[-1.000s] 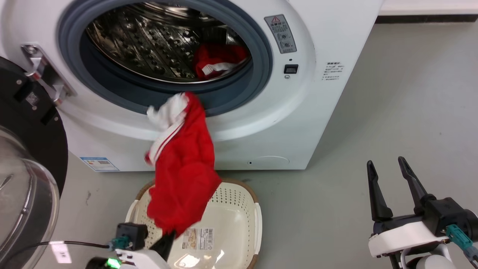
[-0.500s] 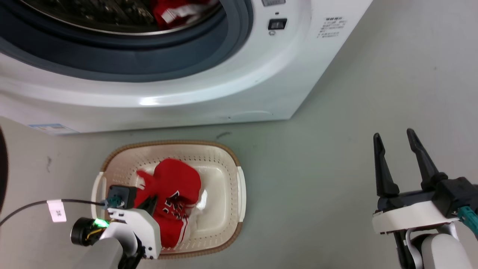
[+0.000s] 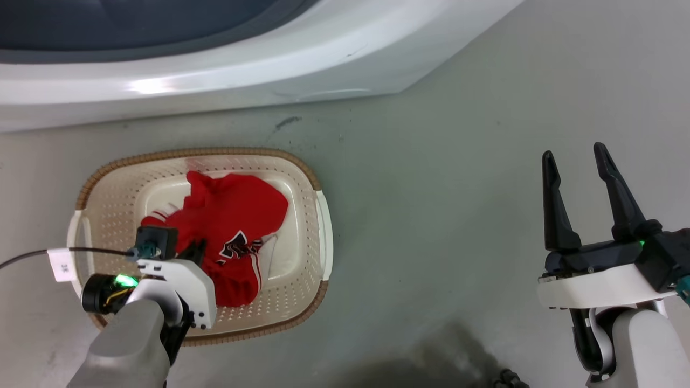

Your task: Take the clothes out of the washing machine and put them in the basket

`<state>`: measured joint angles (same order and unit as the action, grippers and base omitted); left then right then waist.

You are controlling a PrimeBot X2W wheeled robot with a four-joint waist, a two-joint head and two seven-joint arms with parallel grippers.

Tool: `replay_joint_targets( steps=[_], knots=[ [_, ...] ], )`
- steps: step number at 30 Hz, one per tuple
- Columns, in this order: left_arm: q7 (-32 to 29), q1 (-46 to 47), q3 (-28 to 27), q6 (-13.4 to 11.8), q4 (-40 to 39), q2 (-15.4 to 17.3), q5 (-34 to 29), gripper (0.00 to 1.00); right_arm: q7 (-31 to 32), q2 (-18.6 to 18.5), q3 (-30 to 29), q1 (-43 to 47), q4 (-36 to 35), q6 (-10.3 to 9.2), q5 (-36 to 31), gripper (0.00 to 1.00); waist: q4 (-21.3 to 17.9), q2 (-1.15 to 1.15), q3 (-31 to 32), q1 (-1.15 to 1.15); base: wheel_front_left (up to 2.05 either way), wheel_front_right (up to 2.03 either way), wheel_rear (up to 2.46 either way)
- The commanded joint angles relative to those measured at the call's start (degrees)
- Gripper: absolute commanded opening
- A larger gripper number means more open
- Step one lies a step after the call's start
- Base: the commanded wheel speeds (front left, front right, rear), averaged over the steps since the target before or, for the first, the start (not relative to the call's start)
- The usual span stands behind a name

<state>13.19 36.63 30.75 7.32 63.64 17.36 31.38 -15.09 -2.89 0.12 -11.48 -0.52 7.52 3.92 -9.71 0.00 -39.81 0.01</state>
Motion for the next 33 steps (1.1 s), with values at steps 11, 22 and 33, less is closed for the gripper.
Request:
replay_joint_targets(
  steps=[11,22,33],
  knots=[
    [1.6,7.1,0.5,0.1,7.1,-1.6,0.8,0.00,-0.1,0.0,-1.7,-1.3,-2.2,-0.05,-1.4,1.00,0.5,0.00,-7.1,-0.01,0.00,0.00,0.00],
    [2.1,4.9,-0.6,-1.1,7.9,-3.8,1.6,1.00,-0.1,0.0,-2.2,-1.1,-0.3,-0.05,-2.9,1.00,2.5,0.00,-1.9,-0.01,0.00,0.00,0.00],
    [2.0,-2.3,-5.0,-1.0,-3.2,-3.6,-1.0,1.00,-0.1,0.0,-3.8,1.6,2.6,-0.05,-4.2,1.00,5.5,0.00,10.7,-0.01,0.00,0.00,0.00]
  ],
)
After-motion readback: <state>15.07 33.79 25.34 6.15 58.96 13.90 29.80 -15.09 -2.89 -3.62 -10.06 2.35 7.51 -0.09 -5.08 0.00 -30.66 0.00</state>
